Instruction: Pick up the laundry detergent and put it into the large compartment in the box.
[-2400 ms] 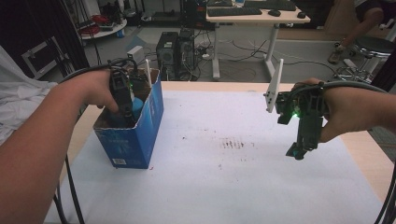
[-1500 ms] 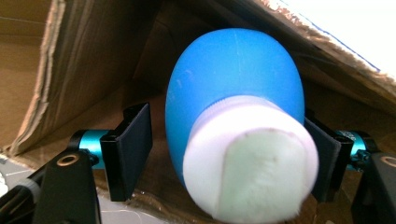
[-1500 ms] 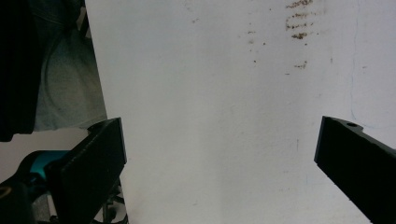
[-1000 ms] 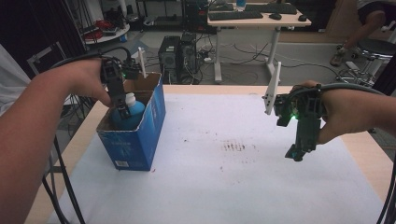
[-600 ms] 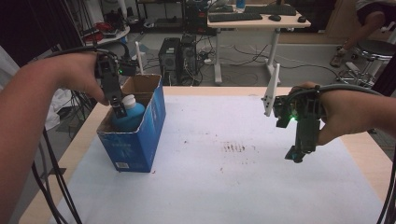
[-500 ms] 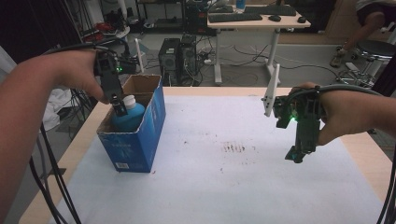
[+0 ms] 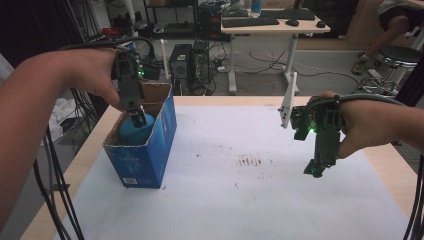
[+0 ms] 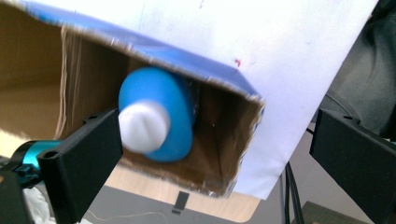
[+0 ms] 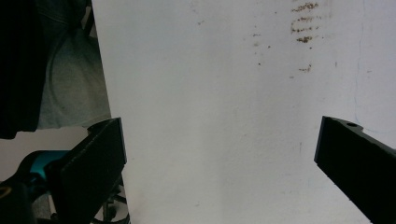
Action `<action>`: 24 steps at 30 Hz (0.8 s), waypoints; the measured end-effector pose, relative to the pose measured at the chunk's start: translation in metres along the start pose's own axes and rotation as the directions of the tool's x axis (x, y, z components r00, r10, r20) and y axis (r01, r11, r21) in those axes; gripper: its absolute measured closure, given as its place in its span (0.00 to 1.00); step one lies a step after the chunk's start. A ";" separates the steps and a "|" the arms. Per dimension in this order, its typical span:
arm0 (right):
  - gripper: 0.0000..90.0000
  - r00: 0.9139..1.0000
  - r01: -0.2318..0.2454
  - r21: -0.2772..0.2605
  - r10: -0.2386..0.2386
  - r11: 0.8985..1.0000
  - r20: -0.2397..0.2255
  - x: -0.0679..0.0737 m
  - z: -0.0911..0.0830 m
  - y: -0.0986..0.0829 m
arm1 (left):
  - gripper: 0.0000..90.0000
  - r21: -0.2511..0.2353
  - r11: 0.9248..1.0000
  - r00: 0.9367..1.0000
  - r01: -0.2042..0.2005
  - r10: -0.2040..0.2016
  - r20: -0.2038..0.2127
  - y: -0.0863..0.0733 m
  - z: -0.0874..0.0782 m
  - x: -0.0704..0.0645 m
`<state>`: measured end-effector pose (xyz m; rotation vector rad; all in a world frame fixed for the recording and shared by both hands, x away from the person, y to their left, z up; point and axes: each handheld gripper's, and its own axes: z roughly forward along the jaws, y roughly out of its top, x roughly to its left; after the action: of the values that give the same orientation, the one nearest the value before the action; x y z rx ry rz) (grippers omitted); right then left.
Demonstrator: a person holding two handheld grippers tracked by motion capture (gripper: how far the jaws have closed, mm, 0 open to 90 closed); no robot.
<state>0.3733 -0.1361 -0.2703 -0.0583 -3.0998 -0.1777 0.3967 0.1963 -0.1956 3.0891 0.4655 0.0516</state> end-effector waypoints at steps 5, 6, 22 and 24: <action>0.01 1.000 0.003 0.000 -0.003 1.000 -0.006 0.000 0.000 0.000 | 0.02 0.007 0.995 0.995 -0.098 0.098 0.006 0.021 0.002 -0.012; 0.01 1.000 0.006 -0.001 -0.006 1.000 -0.007 0.000 0.000 0.001 | 0.02 0.016 0.994 0.994 -0.110 0.110 0.011 0.025 0.005 -0.014; 0.01 1.000 0.023 0.003 -0.023 1.000 -0.020 -0.004 0.006 0.008 | 0.02 0.031 0.971 0.972 -0.235 0.235 0.026 0.058 0.038 -0.023; 0.01 1.000 0.021 0.006 -0.021 1.000 -0.021 -0.004 0.007 0.008 | 0.02 0.031 0.970 0.971 -0.240 0.240 0.019 0.059 0.039 -0.024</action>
<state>0.3775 -0.1271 -0.2760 -0.0240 -3.0812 -0.1689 0.3924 0.1318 -0.2344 3.1576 0.0904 0.0236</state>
